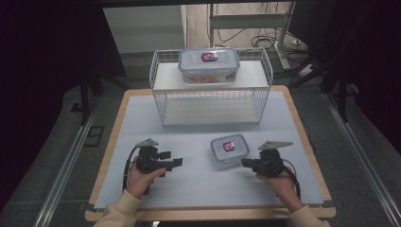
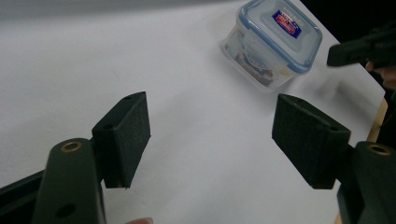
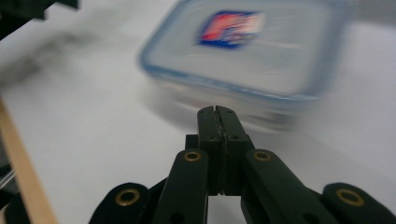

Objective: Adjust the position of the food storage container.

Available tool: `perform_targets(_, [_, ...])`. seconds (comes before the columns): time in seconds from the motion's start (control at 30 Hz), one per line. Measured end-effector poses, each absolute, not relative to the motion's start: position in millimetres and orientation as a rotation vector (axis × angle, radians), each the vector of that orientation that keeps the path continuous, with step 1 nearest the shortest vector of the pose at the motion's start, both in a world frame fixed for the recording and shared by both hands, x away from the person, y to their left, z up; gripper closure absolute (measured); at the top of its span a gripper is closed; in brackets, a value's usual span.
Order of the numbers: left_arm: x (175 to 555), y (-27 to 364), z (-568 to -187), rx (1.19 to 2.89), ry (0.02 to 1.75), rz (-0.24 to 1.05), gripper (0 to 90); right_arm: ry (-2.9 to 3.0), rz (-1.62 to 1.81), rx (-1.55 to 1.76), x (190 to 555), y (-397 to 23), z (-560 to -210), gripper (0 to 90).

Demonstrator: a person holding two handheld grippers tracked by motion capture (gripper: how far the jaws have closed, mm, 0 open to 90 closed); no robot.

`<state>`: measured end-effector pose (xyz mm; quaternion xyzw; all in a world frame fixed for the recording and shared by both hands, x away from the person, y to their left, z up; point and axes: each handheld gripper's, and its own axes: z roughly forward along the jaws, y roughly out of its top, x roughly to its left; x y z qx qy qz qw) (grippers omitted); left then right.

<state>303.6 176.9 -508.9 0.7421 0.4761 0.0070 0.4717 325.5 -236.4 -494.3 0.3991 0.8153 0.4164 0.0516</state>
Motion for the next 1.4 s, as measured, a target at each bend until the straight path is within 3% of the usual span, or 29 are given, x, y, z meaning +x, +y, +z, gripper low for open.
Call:
perform_targets(0.23, [304,179,-509,1.807,1.18,0.023,27.3,2.351,1.283,1.326,354,-283,-484,89.1])
perform_targets(0.63, [304,179,-509,1.812,1.18,0.034,27.3,2.401,1.239,1.418,394,-264,-511,89.1])
perform_targets(1.4, [305,179,-511,1.819,1.178,0.032,27.3,2.521,1.184,1.315,384,-240,-511,89.2])
